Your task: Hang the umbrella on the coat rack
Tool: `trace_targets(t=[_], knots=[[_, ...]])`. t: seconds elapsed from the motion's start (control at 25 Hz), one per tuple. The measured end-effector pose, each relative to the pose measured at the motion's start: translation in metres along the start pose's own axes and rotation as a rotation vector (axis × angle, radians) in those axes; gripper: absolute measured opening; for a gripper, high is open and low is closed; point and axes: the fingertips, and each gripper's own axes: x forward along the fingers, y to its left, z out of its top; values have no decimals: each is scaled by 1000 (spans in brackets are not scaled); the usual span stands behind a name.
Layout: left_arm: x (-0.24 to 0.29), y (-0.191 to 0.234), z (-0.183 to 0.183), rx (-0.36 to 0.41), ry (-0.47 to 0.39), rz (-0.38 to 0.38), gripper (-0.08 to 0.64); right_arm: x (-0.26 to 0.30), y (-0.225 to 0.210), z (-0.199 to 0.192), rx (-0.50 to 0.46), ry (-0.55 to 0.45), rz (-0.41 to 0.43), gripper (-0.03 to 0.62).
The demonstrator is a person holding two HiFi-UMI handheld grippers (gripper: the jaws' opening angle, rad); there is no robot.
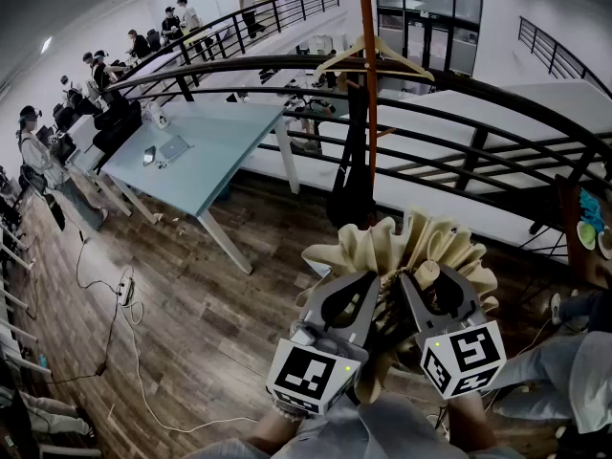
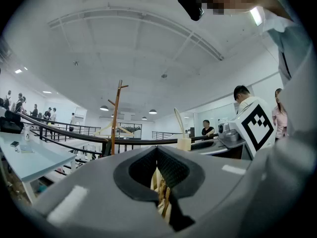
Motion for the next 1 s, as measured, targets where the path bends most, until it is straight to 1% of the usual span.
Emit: trace_targets(t=[0.16,0.36,0.52,0.68,1.0], knots=[[6,1,-2,2,-6,-7,6,4,-2,-1,-12,-5,12,137],[7,0,-3,17,-6,-24,6,4,-1,1,11,-23,22,137],[9,2,-4,4,2,-27,6,8,0,2,10,-23,26,137],[10,8,-7,47,-20,-51,6,13,3,0,29,-29,20,137],[0,18,-9,11,-6,-76,6,18,16,-1,39,-30,-9,137]])
